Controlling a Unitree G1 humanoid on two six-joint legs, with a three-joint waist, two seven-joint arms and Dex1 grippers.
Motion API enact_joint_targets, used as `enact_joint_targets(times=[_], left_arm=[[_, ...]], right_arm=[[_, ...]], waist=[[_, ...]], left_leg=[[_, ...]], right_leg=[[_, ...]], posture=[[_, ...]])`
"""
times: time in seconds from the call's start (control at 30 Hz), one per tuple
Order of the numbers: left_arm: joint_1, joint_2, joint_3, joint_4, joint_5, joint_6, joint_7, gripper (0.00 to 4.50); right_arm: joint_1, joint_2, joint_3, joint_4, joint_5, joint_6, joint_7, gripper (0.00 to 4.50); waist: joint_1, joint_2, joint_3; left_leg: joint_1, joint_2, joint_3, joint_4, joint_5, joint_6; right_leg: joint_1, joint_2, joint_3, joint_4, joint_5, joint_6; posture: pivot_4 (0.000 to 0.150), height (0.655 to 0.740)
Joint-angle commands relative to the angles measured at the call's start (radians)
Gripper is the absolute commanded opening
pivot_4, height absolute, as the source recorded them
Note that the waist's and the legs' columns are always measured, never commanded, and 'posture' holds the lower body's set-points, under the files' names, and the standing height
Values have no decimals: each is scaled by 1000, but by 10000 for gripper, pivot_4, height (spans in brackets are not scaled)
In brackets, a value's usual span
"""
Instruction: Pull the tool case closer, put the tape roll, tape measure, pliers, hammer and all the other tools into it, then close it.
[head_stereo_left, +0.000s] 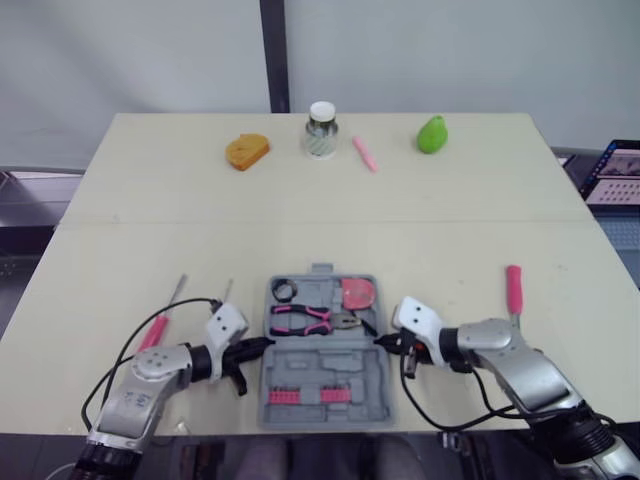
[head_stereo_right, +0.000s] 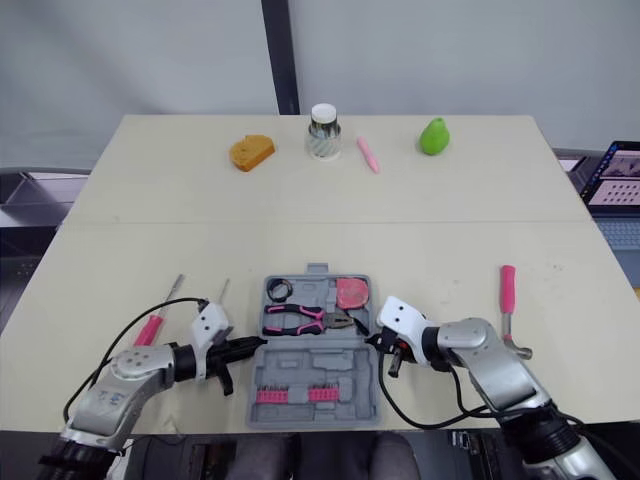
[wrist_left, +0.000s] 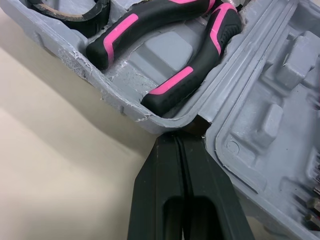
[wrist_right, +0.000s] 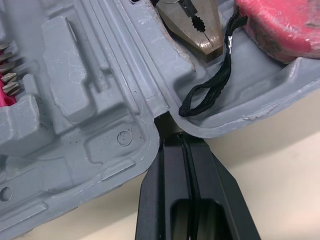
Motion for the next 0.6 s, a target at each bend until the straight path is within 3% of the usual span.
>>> enact_joint_targets(times=[0.03, 0.6], left_arm=[[-31, -21, -28, 10, 14, -37, 5, 469], [-74, -48, -25, 49, 31, -66, 14, 469]], right_arm=[[-27, 33, -2, -14, 12, -32, -7, 0], [-48, 56, -6, 21, -17, -48, -9, 0]], waist=[[-1, 0, 0], [-2, 0, 0]], left_leg=[[0, 0, 0, 0, 0, 0], [-1, 0, 0, -1, 0, 0]], right_leg=[[0, 0, 0, 0, 0, 0], [-1, 0, 0, 0, 0, 0]], posture=[[1500, 7400], [1500, 7400]])
